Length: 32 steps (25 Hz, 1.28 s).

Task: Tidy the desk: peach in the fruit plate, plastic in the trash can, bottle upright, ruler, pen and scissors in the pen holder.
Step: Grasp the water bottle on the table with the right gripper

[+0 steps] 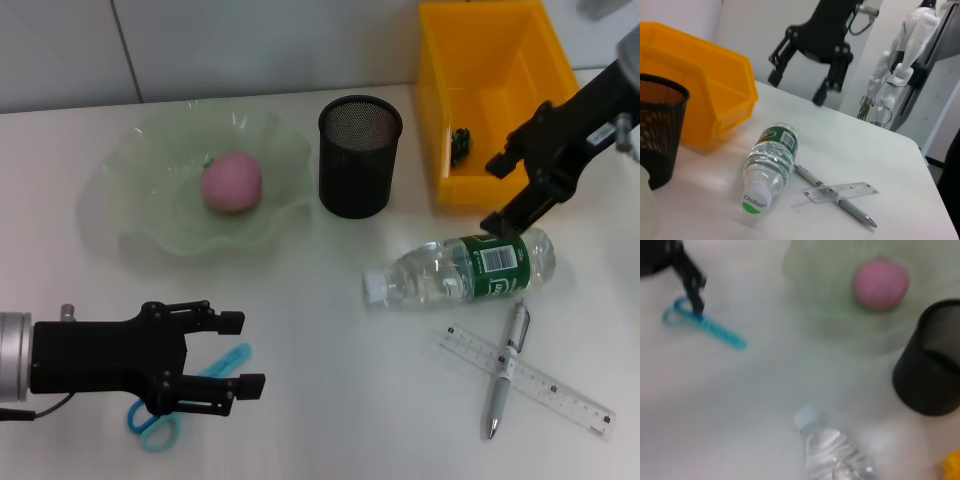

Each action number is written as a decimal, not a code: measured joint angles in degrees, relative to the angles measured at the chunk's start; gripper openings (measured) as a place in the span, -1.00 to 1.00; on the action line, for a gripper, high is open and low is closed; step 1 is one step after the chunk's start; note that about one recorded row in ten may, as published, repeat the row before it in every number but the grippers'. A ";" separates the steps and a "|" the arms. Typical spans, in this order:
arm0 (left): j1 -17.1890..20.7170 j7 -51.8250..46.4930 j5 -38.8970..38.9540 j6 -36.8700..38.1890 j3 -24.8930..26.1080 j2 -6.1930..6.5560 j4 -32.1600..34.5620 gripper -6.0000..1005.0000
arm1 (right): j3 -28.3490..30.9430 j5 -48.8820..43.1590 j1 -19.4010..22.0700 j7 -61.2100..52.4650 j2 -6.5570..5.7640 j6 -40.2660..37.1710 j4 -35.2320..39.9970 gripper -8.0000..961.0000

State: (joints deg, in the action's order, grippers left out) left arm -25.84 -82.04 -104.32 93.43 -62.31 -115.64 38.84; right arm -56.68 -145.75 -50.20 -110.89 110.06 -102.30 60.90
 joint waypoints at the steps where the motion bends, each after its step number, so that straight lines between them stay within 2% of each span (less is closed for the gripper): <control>1: 0.00 -0.06 0.00 -0.12 0.05 -0.01 0.00 0.72 | -0.86 -0.73 -0.42 0.31 0.24 0.49 -0.61 0.72; 7: 0.07 -0.42 -0.01 -0.91 0.11 -0.02 -0.08 0.72 | -6.45 -6.94 -2.48 3.80 2.83 4.68 -4.34 0.72; 12: 0.16 -0.91 -0.01 -1.05 0.34 -0.02 -0.14 0.72 | -9.55 -11.19 -2.93 6.71 5.37 7.90 -4.87 0.72; 15: 0.25 -1.42 0.00 -1.15 0.54 -0.03 -0.17 0.72 | -10.37 -13.20 -3.26 8.15 6.38 8.69 -5.29 0.72; 23: 0.27 -2.29 0.02 -1.15 0.61 -0.12 -0.17 0.72 | -14.87 -15.07 -3.20 9.07 7.09 11.77 -5.94 0.72; 32: 0.26 -3.44 0.04 -1.22 0.73 -0.11 -0.17 0.72 | -16.73 -15.66 -3.20 10.84 8.05 12.66 -6.90 0.72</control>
State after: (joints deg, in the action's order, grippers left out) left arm -25.57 -85.49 -104.29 92.20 -61.58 -115.75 38.67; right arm -73.41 -161.41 -53.41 -100.05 118.11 -89.63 53.99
